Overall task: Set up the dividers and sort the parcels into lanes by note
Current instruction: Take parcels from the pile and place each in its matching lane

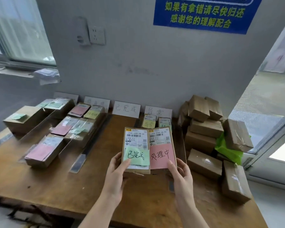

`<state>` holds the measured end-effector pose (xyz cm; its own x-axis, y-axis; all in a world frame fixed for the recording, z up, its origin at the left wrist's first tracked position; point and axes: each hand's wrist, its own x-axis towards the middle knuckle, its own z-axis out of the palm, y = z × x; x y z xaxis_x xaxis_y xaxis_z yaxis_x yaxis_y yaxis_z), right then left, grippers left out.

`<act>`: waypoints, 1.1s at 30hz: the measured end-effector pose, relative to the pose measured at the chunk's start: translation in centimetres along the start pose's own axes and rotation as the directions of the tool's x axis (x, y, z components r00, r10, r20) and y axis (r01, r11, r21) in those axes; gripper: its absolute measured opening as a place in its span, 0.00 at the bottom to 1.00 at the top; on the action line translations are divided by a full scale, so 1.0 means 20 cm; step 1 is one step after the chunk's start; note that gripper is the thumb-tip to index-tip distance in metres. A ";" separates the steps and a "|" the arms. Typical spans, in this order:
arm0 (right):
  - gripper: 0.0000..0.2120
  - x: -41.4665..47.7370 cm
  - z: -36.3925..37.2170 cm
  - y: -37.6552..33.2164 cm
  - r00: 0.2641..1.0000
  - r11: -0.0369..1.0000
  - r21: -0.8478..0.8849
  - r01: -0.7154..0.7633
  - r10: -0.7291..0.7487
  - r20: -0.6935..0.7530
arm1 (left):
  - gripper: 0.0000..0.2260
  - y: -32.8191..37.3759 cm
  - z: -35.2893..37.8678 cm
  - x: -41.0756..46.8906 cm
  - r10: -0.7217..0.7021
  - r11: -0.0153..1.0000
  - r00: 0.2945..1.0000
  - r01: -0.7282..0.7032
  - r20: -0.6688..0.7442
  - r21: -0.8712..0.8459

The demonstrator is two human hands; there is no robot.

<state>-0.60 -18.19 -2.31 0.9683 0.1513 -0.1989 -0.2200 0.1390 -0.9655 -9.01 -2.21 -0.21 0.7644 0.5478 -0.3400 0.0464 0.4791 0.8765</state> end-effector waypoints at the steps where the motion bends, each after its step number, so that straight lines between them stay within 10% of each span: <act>1: 0.35 -0.01 0.06 0.01 1.000 1.000 -0.004 -0.004 0.004 0.000 | 0.13 0.03 -0.05 0.01 0.002 1.000 1.000 -0.002 -0.004 -0.003; 17: 0.22 -0.12 0.90 0.16 0.998 0.998 -0.042 -0.051 0.052 0.022 | 0.17 0.38 -0.77 0.26 0.021 0.997 0.999 -0.025 -0.050 -0.071; 33: 0.30 0.21 1.32 0.16 0.994 0.996 -0.078 -0.038 0.045 0.096 | 0.13 0.60 -0.90 0.65 0.027 0.986 0.989 -0.051 -0.143 -0.160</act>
<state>-0.32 8.68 -1.75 0.9416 0.2504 -0.2252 -0.2464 0.0564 -0.9675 -9.99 22.99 -0.20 0.6652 0.6535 -0.3612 -0.0961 0.5546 0.8266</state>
